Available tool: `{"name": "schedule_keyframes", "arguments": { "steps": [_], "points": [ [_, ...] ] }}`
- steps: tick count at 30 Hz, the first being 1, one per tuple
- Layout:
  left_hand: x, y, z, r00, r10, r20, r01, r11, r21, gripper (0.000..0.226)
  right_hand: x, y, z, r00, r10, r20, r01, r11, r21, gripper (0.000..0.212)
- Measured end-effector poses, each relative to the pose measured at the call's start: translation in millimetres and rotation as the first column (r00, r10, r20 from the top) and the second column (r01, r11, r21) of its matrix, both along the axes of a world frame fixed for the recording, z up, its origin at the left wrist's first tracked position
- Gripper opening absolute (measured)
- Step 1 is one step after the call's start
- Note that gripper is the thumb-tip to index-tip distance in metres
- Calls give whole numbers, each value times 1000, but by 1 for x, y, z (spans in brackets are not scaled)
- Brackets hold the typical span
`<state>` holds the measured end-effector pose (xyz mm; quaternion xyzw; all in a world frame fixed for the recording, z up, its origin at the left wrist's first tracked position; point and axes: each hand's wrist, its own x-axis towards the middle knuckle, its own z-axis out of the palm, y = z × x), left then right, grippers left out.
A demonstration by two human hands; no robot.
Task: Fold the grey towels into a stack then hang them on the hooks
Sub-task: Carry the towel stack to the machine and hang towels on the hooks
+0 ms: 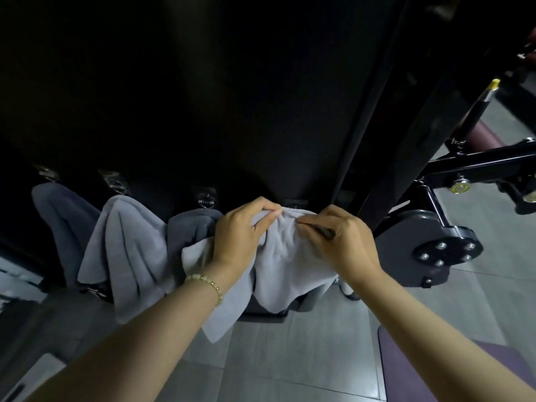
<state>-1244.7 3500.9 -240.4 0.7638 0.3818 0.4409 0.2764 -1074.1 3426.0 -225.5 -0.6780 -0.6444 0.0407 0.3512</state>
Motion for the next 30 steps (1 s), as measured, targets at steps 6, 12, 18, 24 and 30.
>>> {"name": "schedule_keyframes", "arguments": {
  "steps": [6,12,18,24,30],
  "points": [
    [6,-5,-19,999,3,-41,-5,998,-56,14,-2,-6,-26,902,-76,-424,31,993,-113,9],
    [13,-9,-28,993,50,105,-20,964,-266,4,-4,-18,-41,928,-56,-368,27,996,-85,21],
    [14,-15,-37,975,136,176,-81,955,-287,4,-18,-20,-41,997,24,-69,-23,1000,5,42],
    [18,-18,-38,962,200,185,-136,941,-308,3,-25,-13,-48,996,-40,74,43,998,-40,43],
    [4,-27,-28,988,121,96,-98,971,-216,13,-27,-17,-62,982,-45,-185,17,989,-150,40]
  ]
}}
